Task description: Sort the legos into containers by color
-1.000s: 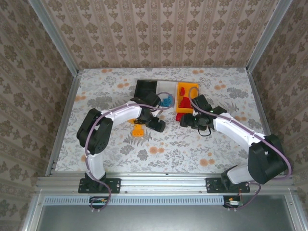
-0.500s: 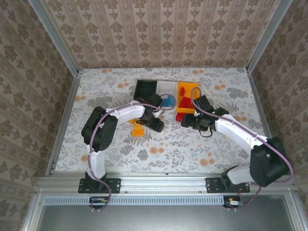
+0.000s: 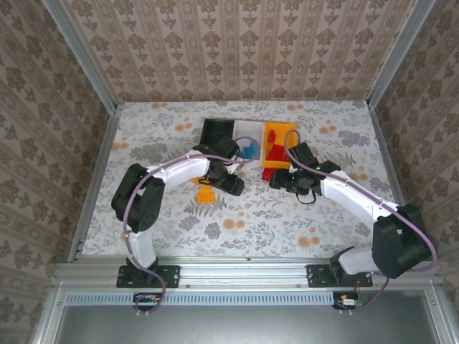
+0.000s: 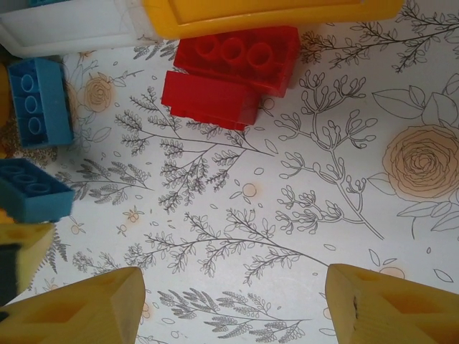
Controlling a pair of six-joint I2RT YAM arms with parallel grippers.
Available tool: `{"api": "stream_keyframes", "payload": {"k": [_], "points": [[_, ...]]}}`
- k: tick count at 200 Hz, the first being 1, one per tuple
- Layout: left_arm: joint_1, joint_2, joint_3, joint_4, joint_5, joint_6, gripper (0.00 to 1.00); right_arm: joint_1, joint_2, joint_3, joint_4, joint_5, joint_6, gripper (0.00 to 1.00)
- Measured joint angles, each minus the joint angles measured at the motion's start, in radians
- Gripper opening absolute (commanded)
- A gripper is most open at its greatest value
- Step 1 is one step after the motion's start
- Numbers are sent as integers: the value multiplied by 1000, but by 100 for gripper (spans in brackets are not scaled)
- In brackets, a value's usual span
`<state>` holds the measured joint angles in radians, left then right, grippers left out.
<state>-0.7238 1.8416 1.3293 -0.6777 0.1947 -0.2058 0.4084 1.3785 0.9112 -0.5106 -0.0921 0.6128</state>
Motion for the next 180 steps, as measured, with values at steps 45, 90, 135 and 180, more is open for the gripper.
{"api": "stream_keyframes", "payload": {"k": [45, 90, 135, 180], "points": [[47, -62, 167, -47, 15, -6, 66, 0, 57, -22, 55, -29, 24, 69], [66, 39, 419, -90, -35, 12, 66, 0, 55, -52, 59, -29, 23, 69], [64, 301, 655, -146, -93, 44, 66, -5, -31, -81, 16, -7, -2, 70], [57, 465, 842, -232, -126, 72, 73, -34, -121, -138, -32, 16, -15, 70]]}}
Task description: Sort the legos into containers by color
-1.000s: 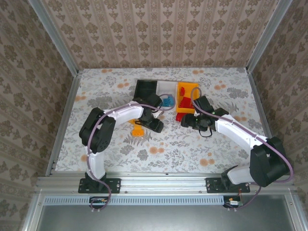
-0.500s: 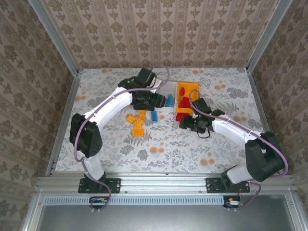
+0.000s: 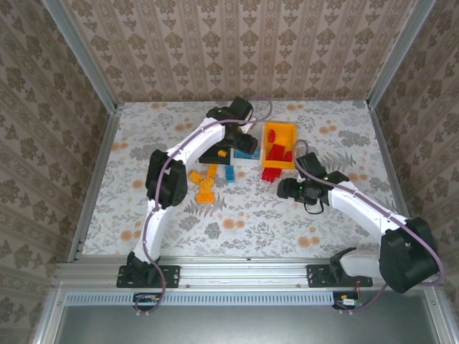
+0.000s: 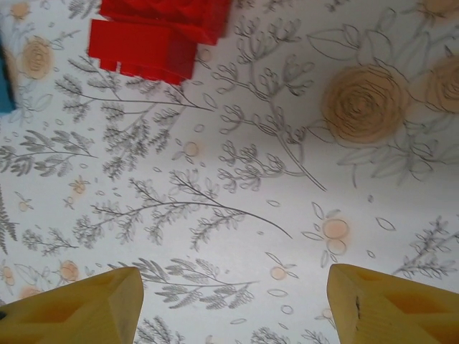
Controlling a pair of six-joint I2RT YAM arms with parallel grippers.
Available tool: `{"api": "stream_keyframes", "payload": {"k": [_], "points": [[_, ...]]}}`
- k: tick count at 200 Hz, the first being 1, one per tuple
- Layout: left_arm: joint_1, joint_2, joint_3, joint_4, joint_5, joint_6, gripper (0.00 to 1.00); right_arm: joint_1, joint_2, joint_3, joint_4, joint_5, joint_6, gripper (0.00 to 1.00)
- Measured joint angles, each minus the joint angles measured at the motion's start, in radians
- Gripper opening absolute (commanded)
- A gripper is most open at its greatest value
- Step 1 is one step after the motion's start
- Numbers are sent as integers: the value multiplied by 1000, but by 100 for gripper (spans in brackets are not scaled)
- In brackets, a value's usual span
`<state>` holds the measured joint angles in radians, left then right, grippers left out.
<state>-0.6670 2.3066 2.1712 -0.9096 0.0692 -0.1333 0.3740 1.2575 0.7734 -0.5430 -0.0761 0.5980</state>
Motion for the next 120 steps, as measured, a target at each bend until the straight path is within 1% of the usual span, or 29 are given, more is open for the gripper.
{"api": "stream_keyframes", "payload": {"k": [20, 49, 78, 100, 120], "points": [[-6, 16, 49, -21, -6, 5, 76, -5, -4, -14, -14, 1, 0, 70], [-8, 16, 55, -43, -7, 11, 81, -5, -4, -17, -15, 1, 0, 70], [-8, 14, 50, -45, -11, 14, 82, -5, -4, -17, -14, -3, 3, 70], [-6, -25, -19, -29, -10, 14, 83, -5, -4, -17, -14, -11, 10, 70], [2, -122, -162, 16, 14, -1, 83, -5, -8, -17, -14, -16, 17, 70]]}}
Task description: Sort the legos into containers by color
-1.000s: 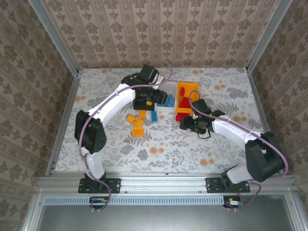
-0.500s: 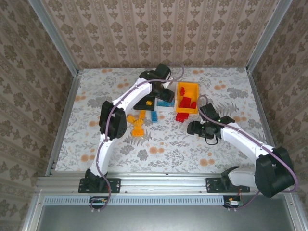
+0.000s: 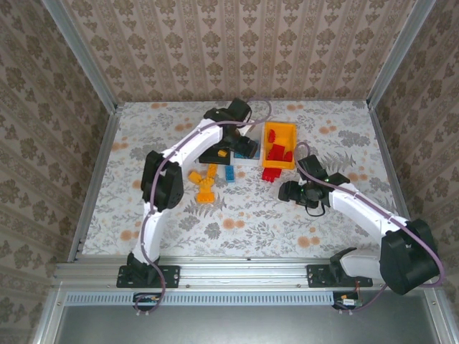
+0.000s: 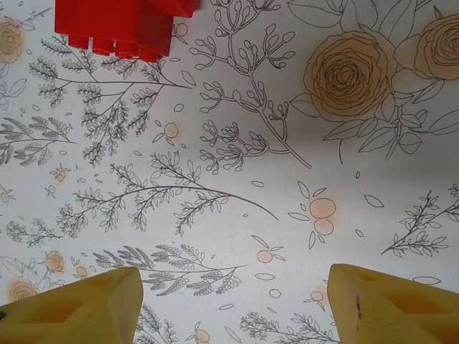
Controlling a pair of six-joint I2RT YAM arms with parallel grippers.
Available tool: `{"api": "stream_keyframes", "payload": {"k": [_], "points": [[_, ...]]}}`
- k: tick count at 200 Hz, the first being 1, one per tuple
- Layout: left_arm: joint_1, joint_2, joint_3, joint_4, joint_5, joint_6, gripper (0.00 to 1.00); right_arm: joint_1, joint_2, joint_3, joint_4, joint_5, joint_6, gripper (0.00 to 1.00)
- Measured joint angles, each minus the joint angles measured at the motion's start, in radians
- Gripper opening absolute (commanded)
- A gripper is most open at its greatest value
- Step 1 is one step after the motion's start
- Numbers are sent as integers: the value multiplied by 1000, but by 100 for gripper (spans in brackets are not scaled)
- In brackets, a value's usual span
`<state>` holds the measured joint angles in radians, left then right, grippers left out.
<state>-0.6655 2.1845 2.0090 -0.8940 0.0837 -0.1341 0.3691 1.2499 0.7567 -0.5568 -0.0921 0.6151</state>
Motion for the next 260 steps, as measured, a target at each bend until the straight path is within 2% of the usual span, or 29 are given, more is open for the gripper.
{"api": "stream_keyframes", "payload": {"k": [30, 59, 110, 150, 184, 214, 260], "points": [[39, -252, -307, 133, 67, -58, 84, 4, -4, 0, 2, -15, 21, 71], [115, -517, -614, 267, 163, -137, 85, 37, -3, 1, 19, -19, 43, 71], [216, -761, -975, 342, 260, -203, 88, 154, 104, 87, 42, -16, 70, 71], [340, -931, -1089, 348, 295, -203, 89, 217, 251, 229, 43, -6, 69, 71], [427, -997, -1182, 384, 328, -203, 89, 259, 373, 365, 24, 6, 64, 71], [458, -1001, -1241, 417, 356, -204, 90, 290, 463, 484, -6, 13, 43, 72], [484, -1002, -1244, 450, 372, -211, 91, 299, 584, 642, -72, 31, 2, 72]]}}
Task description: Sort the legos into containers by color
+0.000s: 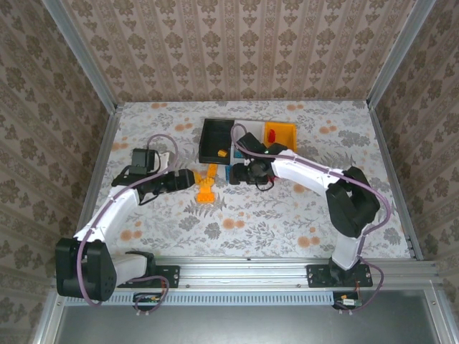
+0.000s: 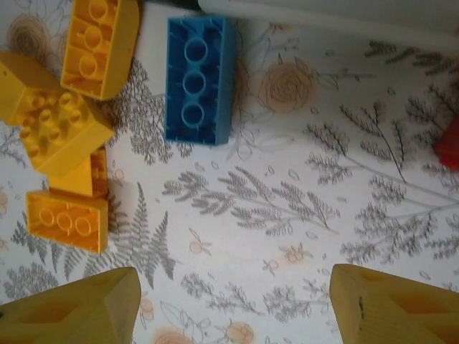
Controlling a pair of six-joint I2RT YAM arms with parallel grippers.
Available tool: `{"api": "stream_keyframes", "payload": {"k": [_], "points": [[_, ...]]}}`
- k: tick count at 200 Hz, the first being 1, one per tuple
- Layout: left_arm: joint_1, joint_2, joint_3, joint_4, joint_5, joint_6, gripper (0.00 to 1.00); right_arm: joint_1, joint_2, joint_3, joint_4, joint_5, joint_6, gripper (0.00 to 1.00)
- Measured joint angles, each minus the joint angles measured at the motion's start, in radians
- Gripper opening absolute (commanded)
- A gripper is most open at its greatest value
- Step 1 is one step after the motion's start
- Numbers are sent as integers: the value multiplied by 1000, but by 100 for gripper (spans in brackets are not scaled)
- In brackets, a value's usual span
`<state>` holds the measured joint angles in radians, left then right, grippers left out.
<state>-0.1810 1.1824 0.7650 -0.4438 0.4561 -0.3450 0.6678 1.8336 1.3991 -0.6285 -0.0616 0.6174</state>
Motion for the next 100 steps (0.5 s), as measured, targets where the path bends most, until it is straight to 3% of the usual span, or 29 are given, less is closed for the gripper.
{"api": "stream_keyframes", "payload": {"k": [100], "points": [[26, 0, -6, 27, 29, -11, 93, 14, 231, 257, -84, 3, -46, 71]]}}
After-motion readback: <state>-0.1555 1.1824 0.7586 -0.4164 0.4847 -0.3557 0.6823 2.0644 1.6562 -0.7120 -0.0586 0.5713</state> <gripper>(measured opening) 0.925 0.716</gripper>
